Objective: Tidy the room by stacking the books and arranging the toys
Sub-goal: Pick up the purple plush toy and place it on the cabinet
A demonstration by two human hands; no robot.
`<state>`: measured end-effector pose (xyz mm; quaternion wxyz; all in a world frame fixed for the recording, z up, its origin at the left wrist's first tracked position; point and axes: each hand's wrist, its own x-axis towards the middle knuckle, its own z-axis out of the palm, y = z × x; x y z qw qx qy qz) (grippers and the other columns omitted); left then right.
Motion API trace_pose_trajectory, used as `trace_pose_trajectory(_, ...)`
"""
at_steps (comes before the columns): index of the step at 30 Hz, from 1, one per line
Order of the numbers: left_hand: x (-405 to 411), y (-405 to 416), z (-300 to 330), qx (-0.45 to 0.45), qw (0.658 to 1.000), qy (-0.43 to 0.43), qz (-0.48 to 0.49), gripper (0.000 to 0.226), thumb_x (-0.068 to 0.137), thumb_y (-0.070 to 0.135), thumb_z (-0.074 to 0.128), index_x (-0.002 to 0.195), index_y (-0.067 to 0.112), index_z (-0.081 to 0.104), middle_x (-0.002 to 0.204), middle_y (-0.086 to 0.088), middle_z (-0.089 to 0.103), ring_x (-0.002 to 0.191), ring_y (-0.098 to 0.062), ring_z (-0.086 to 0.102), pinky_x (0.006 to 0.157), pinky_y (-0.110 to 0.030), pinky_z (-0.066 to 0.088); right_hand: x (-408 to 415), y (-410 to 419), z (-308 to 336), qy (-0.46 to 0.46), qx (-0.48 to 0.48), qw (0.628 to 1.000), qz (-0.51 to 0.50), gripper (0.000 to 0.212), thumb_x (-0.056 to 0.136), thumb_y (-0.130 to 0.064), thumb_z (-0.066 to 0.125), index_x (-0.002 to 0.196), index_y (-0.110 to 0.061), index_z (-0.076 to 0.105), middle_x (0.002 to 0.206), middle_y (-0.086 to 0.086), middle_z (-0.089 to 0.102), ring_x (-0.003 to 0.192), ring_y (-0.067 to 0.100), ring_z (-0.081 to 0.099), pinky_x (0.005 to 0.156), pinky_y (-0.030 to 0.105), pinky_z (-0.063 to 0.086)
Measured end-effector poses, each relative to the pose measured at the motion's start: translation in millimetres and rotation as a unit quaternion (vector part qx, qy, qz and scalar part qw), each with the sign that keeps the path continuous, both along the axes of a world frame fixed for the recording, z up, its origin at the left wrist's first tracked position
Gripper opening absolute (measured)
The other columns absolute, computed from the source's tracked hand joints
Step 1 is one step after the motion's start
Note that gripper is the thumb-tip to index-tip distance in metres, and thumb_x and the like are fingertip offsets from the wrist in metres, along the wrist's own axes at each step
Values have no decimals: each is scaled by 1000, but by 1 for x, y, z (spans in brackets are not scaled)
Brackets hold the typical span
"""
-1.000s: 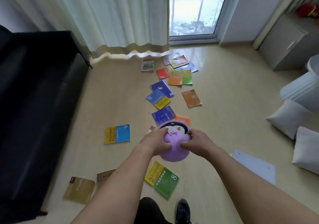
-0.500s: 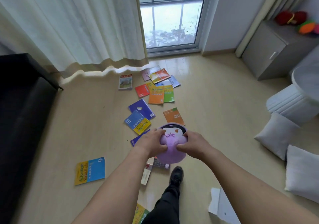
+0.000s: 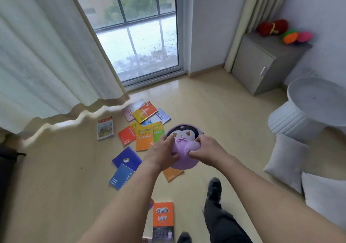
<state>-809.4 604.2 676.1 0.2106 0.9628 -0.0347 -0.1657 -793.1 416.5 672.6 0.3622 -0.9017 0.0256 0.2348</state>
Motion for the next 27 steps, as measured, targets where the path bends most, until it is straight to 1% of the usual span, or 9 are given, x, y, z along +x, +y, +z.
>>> trace_pose_trajectory(4, 101, -51, -11, 17, 999, -17, -24, 40, 84, 34, 63, 118, 18, 50, 118, -5, 49, 101, -31, 58, 72, -34, 44, 98, -50, -11, -1, 9, 1000, -19, 44, 66, -35, 66, 104, -13, 58, 106, 6, 58, 89, 21, 59, 62, 26, 44)
trace_pose_trajectory(7, 178, -94, -7, 39, 998, -17, -42, 47, 85, 35, 64, 125, 17, 49, 120, -6, 50, 106, -31, 58, 73, -31, 38, 165, -94, -9, 11, 15, 999, -35, 44, 66, -36, 67, 103, -15, 56, 104, 5, 58, 87, 21, 60, 62, 27, 47)
trace_pose_trajectory(9, 226, -123, 0, 50, 997, -21, -59, 50, 85, 34, 64, 129, 17, 48, 125, -8, 50, 108, -34, 59, 77, -34, 41, 208, -121, -3, 20, 20, 999, -44, 40, 68, -36, 67, 100, -14, 56, 102, 5, 60, 84, 21, 60, 58, 26, 44)
trace_pose_trajectory(11, 270, -149, 7, 50, 996, -30, -68, 53, 84, 32, 64, 132, 16, 48, 129, -9, 49, 109, -36, 58, 80, -35, 42, 247, -145, 2, 17, 22, 998, -58, 38, 69, -35, 67, 99, -14, 56, 100, 5, 62, 84, 22, 62, 59, 27, 46)
trace_pose_trajectory(15, 345, -184, 10, 51, 996, -30, -70, 49, 84, 30, 64, 127, 15, 48, 126, -9, 49, 106, -36, 58, 75, -35, 41, 321, -179, 9, 11, 23, 997, -69, 39, 70, -33, 69, 101, -14, 56, 99, 4, 62, 84, 21, 63, 62, 28, 49)
trace_pose_trajectory(18, 403, -201, 1, 63, 995, -20, -76, 54, 83, 33, 64, 133, 18, 47, 126, -8, 50, 107, -35, 59, 79, -36, 44, 375, -198, 4, 21, 22, 997, -66, 37, 71, -34, 69, 98, -14, 54, 102, 4, 59, 83, 19, 58, 54, 24, 41)
trace_pose_trajectory(20, 445, -216, -7, 69, 993, -19, -93, 56, 83, 34, 64, 135, 19, 47, 127, -8, 50, 108, -35, 59, 81, -36, 45, 412, -212, -1, 32, 19, 997, -67, 35, 72, -36, 69, 95, -15, 53, 103, 4, 58, 83, 19, 54, 53, 23, 36)
trace_pose_trajectory(23, 510, -240, -16, 71, 988, -22, -138, 55, 85, 34, 63, 136, 19, 47, 129, -8, 50, 106, -34, 60, 77, -34, 44, 465, -236, -10, 48, 12, 995, -81, 30, 73, -36, 68, 89, -16, 50, 99, 3, 59, 79, 17, 53, 55, 25, 38)
trace_pose_trajectory(27, 627, -282, -12, 57, 981, -29, -183, 45, 86, 28, 62, 128, 18, 50, 126, -7, 51, 104, -34, 59, 69, -30, 37, 564, -278, -2, 43, 9, 991, -126, 26, 73, -31, 67, 82, -18, 47, 89, 0, 57, 67, 15, 49, 52, 25, 37)
